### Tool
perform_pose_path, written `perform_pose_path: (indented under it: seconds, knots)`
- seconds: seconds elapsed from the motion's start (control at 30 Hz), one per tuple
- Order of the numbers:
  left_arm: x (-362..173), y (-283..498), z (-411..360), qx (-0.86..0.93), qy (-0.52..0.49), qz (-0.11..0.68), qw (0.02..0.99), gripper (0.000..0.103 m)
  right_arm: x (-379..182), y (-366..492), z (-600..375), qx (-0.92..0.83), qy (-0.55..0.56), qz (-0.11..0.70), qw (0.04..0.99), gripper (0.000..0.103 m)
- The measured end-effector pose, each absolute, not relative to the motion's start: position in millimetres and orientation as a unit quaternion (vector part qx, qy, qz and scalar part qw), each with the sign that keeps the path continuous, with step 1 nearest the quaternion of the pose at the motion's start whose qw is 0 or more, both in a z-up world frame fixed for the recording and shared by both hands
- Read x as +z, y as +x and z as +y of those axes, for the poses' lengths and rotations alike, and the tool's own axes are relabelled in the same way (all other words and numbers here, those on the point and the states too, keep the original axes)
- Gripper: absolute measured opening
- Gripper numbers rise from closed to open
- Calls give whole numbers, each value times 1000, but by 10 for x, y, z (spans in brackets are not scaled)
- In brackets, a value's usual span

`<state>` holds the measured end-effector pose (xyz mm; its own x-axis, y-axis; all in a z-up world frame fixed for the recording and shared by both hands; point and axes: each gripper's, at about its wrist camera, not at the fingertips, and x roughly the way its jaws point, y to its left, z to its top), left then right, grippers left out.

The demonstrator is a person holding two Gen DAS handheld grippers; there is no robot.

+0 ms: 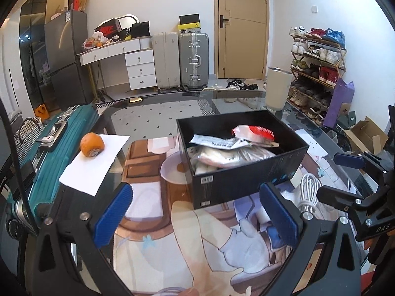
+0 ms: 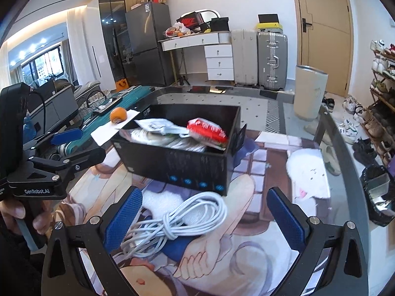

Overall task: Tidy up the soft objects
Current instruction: 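Withdraw both open tools from the box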

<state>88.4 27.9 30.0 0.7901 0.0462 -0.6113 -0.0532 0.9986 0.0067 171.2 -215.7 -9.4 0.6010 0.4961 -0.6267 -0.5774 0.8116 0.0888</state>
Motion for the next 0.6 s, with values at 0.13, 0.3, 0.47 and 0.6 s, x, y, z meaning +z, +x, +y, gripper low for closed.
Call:
perform_pose_path:
  seconds: [0.13, 0.3, 0.47, 0.6]
  knots:
    - [264, 859, 222, 29, -2, 326, 945, 103, -182, 1682, -2117, 314, -56, 341, 884, 102]
    - [205, 842, 128, 25, 6, 330, 943, 103, -248, 1683, -2036, 315, -62, 359, 876, 102]
    - [180, 826, 110, 24, 16, 332, 943, 103, -304, 1718, -2016, 312, -51, 377, 871, 102]
    - [174, 825, 123, 27, 15, 334, 942, 103, -363, 1745, -1978, 313, -40, 393, 864, 102]
